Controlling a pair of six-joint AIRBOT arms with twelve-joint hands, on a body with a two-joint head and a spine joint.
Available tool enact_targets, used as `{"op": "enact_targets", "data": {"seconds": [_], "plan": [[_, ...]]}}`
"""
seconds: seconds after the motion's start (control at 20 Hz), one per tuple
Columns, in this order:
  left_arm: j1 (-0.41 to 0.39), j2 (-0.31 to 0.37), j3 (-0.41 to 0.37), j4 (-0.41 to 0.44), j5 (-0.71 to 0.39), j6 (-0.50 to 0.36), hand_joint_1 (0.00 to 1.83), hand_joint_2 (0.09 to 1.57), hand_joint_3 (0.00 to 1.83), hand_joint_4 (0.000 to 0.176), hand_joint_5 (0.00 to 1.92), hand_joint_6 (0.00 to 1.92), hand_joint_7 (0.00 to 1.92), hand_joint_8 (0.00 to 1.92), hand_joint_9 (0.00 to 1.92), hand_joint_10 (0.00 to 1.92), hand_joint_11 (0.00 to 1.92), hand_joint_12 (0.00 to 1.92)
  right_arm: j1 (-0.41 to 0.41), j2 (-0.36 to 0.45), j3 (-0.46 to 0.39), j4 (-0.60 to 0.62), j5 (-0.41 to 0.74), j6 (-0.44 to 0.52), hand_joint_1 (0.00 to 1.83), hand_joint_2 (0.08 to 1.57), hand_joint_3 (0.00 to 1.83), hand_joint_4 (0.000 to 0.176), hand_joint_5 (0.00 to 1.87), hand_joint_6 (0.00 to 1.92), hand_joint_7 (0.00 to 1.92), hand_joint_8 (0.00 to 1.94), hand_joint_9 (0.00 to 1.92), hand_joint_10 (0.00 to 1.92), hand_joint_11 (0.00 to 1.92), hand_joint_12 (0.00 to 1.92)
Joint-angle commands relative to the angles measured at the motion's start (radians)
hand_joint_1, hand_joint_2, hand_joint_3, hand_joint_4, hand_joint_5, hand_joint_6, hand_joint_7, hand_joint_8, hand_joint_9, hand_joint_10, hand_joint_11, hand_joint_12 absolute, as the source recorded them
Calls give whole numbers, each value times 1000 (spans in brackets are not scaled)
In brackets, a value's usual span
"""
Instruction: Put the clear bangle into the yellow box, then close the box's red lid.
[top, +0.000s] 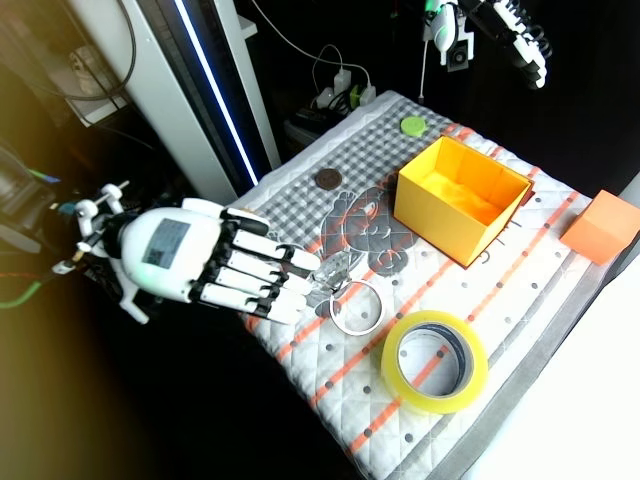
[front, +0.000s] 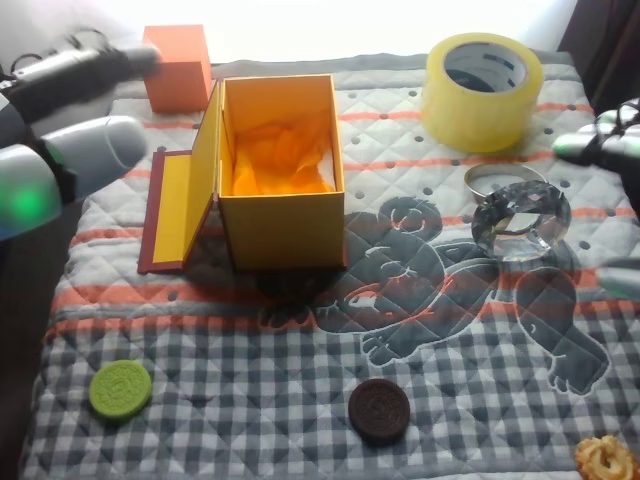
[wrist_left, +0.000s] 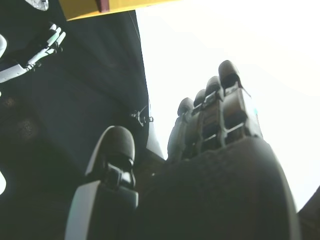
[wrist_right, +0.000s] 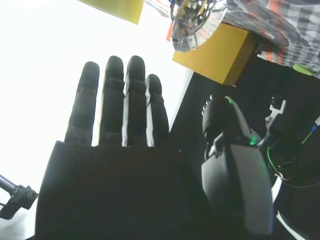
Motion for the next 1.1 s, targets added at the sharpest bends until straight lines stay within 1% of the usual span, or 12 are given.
{"op": "enact_targets", "data": {"seconds": [0.0, 0.1, 0.3, 0.45, 0.55, 0.7, 0.8, 0.85, 0.9, 0.95, 1.0, 1.05], "plan": [[-8, -5, 3, 8, -113, -6, 0, 1231, 7, 157, 386, 3, 376, 3, 339, 19, 0, 791, 19, -4, 9, 22, 118, 3, 876, 1057, 13, 56, 321, 1, 318, 2, 305, 21, 69, 612], [-8, -6, 4, 8, -113, -6, 0, 1229, 0, 146, 410, 4, 398, 4, 354, 10, 0, 826, 49, -24, 18, 14, 118, 3, 885, 1078, 15, 67, 304, 0, 289, 0, 287, 7, 58, 599], [-10, -9, 5, 10, -110, -7, 0, 1221, 0, 171, 382, 0, 379, 0, 344, 0, 0, 758, 156, -96, 70, -28, 26, 3, 795, 1056, 0, 73, 305, 8, 301, 9, 299, 11, 90, 556], [-12, -12, 6, 19, -104, -9, 0, 1227, 1, 160, 402, 1, 377, 0, 351, 1, 0, 799, 210, -149, 129, -39, -93, 3, 796, 1018, 0, 152, 302, 5, 283, 5, 284, 0, 70, 543], [-14, -13, 7, 21, -103, -16, 0, 1235, 0, 154, 422, 4, 395, 2, 373, 3, 0, 885, 212, -155, 144, -31, -131, 2, 1026, 1022, 0, 64, 443, 7, 452, 8, 445, 13, 185, 686], [-7, -15, 13, 20, -100, -41, 18, 1236, 0, 157, 406, 1, 408, 5, 371, 1, 4, 900, 212, -155, 147, -17, -148, -21, 1100, 1021, 1, 18, 671, 8, 696, 9, 704, 19, 471, 598], [-5, -19, 18, 20, -95, -56, 18, 1241, 1, 158, 387, 0, 409, 3, 373, 1, 0, 898, 212, -157, 147, -7, -152, -32, 1105, 1053, 0, 0, 786, 4, 881, 10, 886, 28, 418, 984], [-6, -19, 17, 20, -94, -56, 15, 1240, 0, 155, 382, 0, 412, 4, 382, 5, 0, 898, 212, -161, 150, 2, -156, -35, 1207, 1075, 2, 0, 932, 799, 1107, 528, 1051, 21, 447, 1193], [-5, -19, 17, 20, -95, -56, 2, 1236, 0, 163, 372, 0, 410, 2, 377, 2, 0, 895, 212, -165, 152, 5, -158, -35, 1218, 1105, 5, 7, 922, 1042, 1069, 772, 1095, 18, 493, 1220], [-4, -19, 17, 20, -96, -57, 12, 1236, 0, 162, 364, 0, 414, 3, 384, 4, 7, 903, 212, -167, 152, 7, -158, -35, 1352, 1084, 0, 0, 954, 919, 1141, 675, 1003, 894, 682, 1218], [-2, -19, 17, 19, -96, -58, 26, 1238, 0, 154, 377, 5, 422, 5, 390, 6, 1, 902, 212, -169, 151, 8, -158, -35, 1390, 1058, 0, 0, 1037, 667, 1193, 642, 1037, 1099, 797, 1267], [-2, -19, 17, 19, -97, -58, 22, 1241, 1, 151, 384, 4, 428, 4, 396, 5, 0, 883, 212, -172, 151, 11, -158, -35, 1305, 1062, 6, 0, 1022, 725, 1191, 782, 1084, 828, 825, 1234]]}}
